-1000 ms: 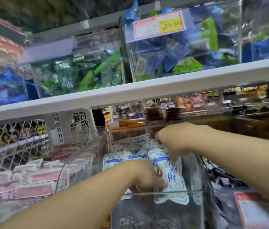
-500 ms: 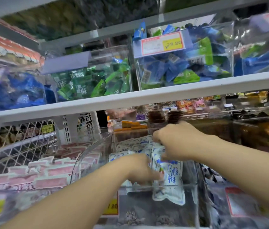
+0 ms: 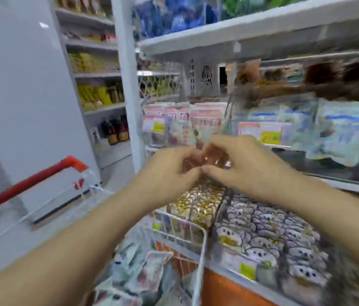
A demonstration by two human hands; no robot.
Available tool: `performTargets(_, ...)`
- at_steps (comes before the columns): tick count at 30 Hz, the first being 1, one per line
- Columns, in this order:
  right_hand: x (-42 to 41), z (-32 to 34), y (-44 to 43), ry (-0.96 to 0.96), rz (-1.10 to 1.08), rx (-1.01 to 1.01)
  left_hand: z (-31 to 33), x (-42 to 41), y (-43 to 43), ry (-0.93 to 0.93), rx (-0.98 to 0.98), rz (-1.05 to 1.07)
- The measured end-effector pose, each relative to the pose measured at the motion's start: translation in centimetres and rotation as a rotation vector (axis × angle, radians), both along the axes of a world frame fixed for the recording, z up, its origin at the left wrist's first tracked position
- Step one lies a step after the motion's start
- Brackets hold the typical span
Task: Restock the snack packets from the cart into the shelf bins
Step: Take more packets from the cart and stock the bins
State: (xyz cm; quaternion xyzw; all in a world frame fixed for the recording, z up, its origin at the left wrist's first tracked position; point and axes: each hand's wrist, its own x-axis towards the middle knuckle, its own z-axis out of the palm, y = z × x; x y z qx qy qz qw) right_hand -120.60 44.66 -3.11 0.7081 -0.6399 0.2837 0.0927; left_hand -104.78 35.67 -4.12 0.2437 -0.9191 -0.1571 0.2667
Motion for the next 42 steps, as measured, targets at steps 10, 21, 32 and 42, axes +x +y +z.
performTargets(10,9.3,-14.9,-7.3,-0.126,0.234,0.412,-13.0,11.9,-2.3,-0.367,0.235,0.309)
performTargets(21,10.2,-22.5,-14.2,0.218,0.210,1.021,-17.7,16.8,-6.8,-0.358,0.476,0.561)
performTargets(32,15.1,-28.0,-20.9,0.317,0.246,0.753,-17.4,17.8,-6.7,-0.065,0.506,0.819)
performTargets(42,14.7,-29.8,-20.8,0.639,0.282,0.434,-17.1,17.7,-6.2,-0.006,0.480,0.847)
